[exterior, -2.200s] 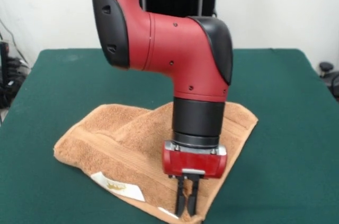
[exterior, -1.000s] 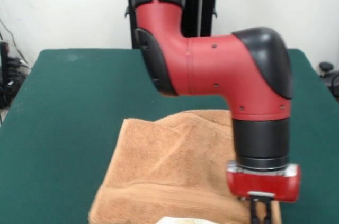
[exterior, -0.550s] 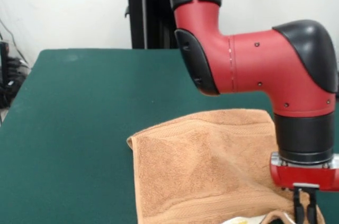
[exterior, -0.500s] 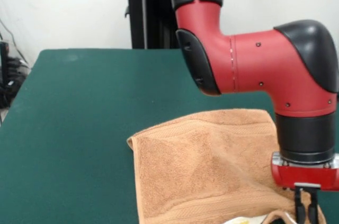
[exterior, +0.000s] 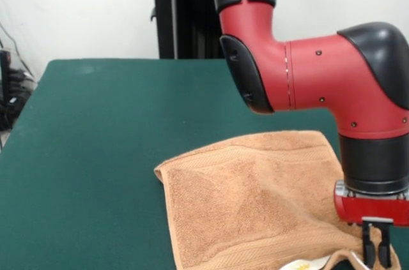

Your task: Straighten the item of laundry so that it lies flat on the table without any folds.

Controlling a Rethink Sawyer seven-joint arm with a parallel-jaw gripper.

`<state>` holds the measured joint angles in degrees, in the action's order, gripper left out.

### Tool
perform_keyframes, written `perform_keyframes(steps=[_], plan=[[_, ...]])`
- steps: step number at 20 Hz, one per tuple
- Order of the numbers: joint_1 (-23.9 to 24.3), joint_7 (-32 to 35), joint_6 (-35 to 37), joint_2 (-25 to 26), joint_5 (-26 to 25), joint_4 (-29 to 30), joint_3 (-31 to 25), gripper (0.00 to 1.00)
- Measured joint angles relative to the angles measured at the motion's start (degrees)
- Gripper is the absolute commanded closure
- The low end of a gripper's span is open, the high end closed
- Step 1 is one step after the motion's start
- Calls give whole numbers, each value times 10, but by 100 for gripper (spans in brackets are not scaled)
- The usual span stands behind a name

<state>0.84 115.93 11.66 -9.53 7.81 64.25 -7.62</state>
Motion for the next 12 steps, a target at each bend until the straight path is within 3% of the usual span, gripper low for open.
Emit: perform_keyframes(steps=[12], plan=[[-6,0,0,-13,4,28,0,100]])
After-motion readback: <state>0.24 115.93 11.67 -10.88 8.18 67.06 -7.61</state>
